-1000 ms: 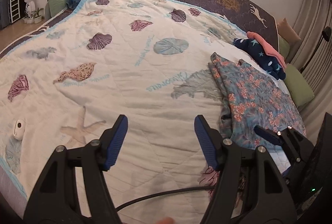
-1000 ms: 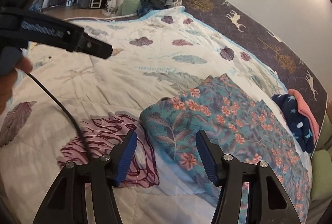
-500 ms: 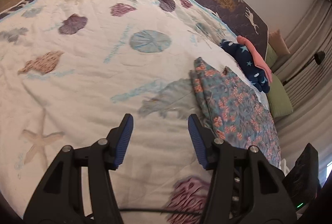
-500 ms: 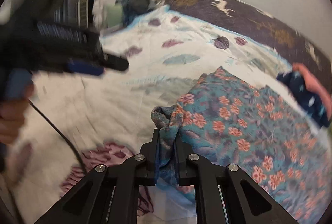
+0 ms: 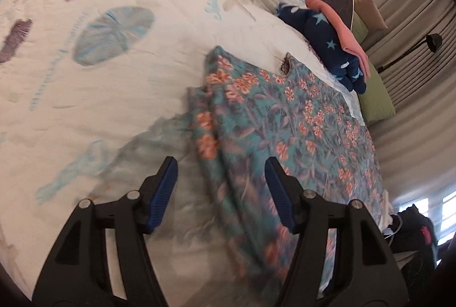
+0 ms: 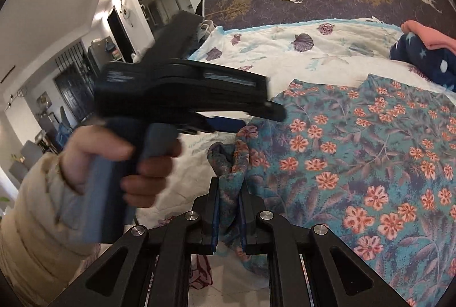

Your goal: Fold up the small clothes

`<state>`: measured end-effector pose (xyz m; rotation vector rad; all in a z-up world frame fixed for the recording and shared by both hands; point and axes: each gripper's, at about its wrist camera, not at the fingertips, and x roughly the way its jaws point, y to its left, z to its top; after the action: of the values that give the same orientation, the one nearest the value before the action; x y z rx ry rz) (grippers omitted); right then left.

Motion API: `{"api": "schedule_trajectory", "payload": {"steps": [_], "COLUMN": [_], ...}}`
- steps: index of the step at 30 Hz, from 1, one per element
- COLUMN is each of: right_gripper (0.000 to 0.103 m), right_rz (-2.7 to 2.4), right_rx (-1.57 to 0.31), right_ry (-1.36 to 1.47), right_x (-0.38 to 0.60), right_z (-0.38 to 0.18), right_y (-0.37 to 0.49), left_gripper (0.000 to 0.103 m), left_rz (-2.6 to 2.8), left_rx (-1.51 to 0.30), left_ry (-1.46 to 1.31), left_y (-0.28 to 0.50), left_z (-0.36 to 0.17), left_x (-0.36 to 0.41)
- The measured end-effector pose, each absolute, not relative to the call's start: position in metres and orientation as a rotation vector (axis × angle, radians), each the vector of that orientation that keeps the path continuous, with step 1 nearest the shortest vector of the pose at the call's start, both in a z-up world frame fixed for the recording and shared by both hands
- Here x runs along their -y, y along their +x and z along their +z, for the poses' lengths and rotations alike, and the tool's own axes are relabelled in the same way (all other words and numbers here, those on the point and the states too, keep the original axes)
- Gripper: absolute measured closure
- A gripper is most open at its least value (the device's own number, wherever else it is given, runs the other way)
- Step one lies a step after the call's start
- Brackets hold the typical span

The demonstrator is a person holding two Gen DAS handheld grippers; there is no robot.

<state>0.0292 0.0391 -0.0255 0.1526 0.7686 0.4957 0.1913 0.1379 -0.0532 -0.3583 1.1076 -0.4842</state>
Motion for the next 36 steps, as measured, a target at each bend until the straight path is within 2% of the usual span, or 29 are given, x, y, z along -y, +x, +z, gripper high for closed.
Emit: {"api": "schedule_trajectory", "payload": {"steps": [1, 2, 3, 4, 19, 28, 36], "right_gripper": [0.093, 0.093, 0.093, 0.093, 0.094, 0.094, 0.094], "right_rz": [0.496, 0.497, 0.498, 0.502, 0.463, 0.324, 0.14], "right_rx": [-0.77, -0.77, -0.77, -0.767, -0.633, -0.497, -0.516], "right_ry": [0.164, 0.177, 0.184, 0.193, 0.349, 0.407, 0.553], "right_x": [-0.037, -0.034, -0.032, -0.03, 0.043, 0.136, 0.237], "right_z": [-0.026, -0.025, -0.025, -0.024, 0.015, 0.039, 0.013], "right_y": [0.03, 0.03, 0.029, 0.028, 0.003, -0.04, -0.08], "left_gripper": [0.07, 0.083, 0.088, 0.09, 0.091, 0.091, 0.091], "left_rz": [-0.5, -0.519, -0.538, -0.542, -0.623, -0.769, -0.835], "left_rx": [-1.106, -1.117, -1.132, -1.127, -0.984, -0.947, -1.003], "left_ry": [-0.373, -0.386, -0.409, -0.423, -0.323, -0.142, 0.141], "left_y": [0.196, 0.199, 0.204, 0.206, 0.187, 0.16, 0.125], "left_z": [-0.053, -0.054, -0.055, -0.052, 0.029, 0.067, 0.033], "left_x": [-0.134, -0.131, -0.129, -0.127, -0.061, 0.077, 0.219]}}
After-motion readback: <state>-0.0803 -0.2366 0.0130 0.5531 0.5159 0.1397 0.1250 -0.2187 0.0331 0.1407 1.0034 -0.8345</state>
